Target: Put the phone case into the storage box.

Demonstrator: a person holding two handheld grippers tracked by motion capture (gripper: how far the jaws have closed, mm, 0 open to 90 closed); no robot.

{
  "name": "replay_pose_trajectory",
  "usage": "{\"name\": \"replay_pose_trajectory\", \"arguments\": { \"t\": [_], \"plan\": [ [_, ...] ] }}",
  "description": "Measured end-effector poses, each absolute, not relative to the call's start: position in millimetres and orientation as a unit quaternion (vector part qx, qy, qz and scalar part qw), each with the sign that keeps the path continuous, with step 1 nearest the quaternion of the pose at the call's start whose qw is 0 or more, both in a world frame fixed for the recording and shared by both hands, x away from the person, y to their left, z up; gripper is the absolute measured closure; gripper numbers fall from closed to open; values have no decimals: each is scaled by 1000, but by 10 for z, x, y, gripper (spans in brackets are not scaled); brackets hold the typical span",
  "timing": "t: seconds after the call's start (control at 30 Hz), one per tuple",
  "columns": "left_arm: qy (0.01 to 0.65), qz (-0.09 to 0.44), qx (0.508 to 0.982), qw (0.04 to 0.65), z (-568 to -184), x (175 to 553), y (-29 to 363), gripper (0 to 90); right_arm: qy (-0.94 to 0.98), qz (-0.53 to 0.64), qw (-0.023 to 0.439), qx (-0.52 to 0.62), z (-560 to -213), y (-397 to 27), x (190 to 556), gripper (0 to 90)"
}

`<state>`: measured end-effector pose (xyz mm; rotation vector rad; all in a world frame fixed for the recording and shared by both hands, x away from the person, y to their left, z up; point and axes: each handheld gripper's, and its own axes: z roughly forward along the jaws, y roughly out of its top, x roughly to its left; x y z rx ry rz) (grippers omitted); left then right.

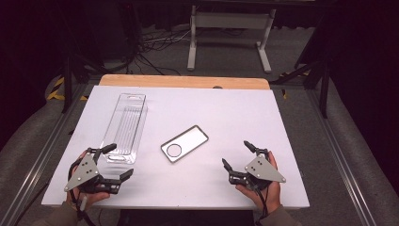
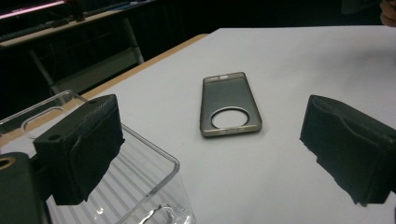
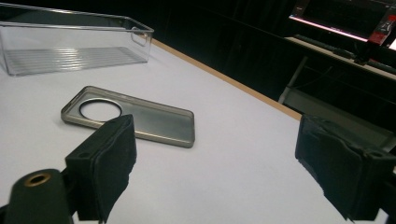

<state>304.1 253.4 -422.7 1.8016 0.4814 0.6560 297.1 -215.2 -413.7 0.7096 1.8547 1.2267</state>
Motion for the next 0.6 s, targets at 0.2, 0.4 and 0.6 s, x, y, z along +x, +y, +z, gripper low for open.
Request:
{"name": "replay_pose_trajectory", "arguments": {
  "t": [0.2,0.4,0.6],
  "plan": [
    [207,275,762,548,-4236,3031,2534,63,728,489,389,281,-4115,-2174,2966,142],
    [204,271,763,550,-4234,3042,2552,62,730,487,386,284,-4124,-2166,3003,153],
    [203,271,764,549,-4234,3035,2554,60,733,485,385,281,-4126,-2156,3009,182]
  ]
}}
